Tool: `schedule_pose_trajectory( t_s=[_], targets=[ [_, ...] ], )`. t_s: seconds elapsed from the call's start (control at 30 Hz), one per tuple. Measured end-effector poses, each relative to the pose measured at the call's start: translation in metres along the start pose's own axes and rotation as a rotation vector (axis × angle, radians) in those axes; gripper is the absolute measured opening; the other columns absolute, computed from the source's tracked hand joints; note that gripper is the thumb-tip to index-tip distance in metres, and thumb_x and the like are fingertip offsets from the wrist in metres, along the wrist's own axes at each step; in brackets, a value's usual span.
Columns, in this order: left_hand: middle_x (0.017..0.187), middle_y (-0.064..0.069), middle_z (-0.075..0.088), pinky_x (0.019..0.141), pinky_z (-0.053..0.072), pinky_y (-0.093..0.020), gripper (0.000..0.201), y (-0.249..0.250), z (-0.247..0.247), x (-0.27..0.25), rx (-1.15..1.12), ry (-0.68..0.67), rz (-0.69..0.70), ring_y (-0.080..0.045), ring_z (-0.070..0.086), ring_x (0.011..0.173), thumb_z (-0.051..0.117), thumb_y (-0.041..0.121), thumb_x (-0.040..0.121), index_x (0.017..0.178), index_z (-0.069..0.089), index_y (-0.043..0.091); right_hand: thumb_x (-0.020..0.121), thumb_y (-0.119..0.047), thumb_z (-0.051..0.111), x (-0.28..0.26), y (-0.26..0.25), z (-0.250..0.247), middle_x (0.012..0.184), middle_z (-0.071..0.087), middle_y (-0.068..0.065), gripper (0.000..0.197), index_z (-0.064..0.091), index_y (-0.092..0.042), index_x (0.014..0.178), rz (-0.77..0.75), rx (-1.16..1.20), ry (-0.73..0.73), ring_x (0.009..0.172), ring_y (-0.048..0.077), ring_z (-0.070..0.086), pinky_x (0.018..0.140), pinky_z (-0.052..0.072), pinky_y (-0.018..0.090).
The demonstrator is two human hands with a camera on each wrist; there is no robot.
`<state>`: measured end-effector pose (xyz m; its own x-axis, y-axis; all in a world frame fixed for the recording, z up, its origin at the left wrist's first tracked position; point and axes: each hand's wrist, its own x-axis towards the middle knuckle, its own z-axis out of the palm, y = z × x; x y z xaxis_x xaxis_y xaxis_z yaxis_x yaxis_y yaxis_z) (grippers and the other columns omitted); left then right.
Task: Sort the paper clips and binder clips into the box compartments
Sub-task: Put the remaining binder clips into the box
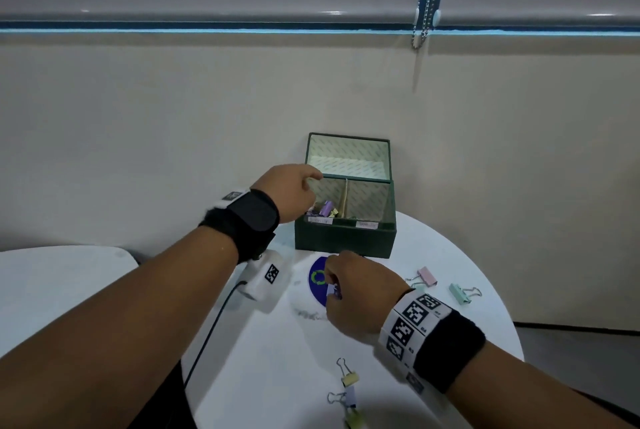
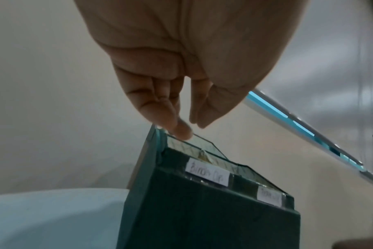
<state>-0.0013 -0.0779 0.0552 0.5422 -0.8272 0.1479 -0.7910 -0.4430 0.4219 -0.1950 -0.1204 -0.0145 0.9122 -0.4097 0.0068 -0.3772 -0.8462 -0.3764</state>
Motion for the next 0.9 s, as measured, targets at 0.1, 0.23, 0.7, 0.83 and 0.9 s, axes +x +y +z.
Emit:
schedule_pose_trajectory(
  t_s=[0.1,0.23,0.7,0.83,0.9],
  targets=[
    [0.097,0.008,0.064,0.076,0.045,-0.025,0.019,-0.004,0.006,-0.025,-0.026,0.102,0.010,-0.014,0.060,0.088,0.053,0.022,0.091,0.102,0.067,0.028,0.088,-0.025,0.064,0.003,0.001,0.000,0.098,0.049,-0.011,0.019,0.047,-0.028,0.096,-0.029,0.040,0.037,0.090,0.011,0.051,0.078,0.050,0.025],
    [0.087,0.003,0.067,0.073,0.051,-0.030,0.018,-0.011,0.025,-0.058,0.154,-0.077,-0.001,-0.019,0.061,0.080,0.049,0.027,0.090,0.088,0.066,0.024,0.090,-0.023,0.062,0.017,0.004,-0.011,0.096,0.052,-0.006,0.011,0.055,-0.023,0.098,-0.074,0.071,0.076,0.083,0.016,0.056,0.073,0.051,0.030],
    [0.111,0.004,0.062,0.091,0.051,-0.028,0.018,0.004,0.070,-0.116,-0.017,-0.412,0.129,-0.015,0.058,0.100,0.057,0.029,0.092,0.106,0.066,0.024,0.096,-0.020,0.059,0.107,-0.003,-0.058,0.155,0.040,0.002,0.051,0.046,-0.022,0.146,-0.009,-0.080,0.102,0.137,0.027,0.043,0.102,0.041,0.037],
    [0.116,0.008,0.058,0.089,0.047,-0.025,0.026,0.008,0.061,-0.120,0.042,-0.426,0.255,-0.013,0.055,0.102,0.059,0.036,0.091,0.116,0.063,0.029,0.095,-0.015,0.057,0.082,0.003,-0.061,0.154,0.042,0.004,0.043,0.057,-0.021,0.137,-0.086,-0.074,0.196,0.140,0.027,0.040,0.112,0.040,0.042],
    [0.113,0.012,0.057,0.086,0.045,-0.023,0.032,0.014,0.053,-0.124,0.080,-0.453,0.384,-0.010,0.055,0.100,0.063,0.042,0.089,0.120,0.061,0.033,0.093,-0.012,0.059,0.060,0.011,-0.064,0.134,0.057,0.007,0.033,0.065,-0.018,0.125,-0.142,-0.088,0.187,0.122,0.026,0.053,0.104,0.046,0.043]
  ],
)
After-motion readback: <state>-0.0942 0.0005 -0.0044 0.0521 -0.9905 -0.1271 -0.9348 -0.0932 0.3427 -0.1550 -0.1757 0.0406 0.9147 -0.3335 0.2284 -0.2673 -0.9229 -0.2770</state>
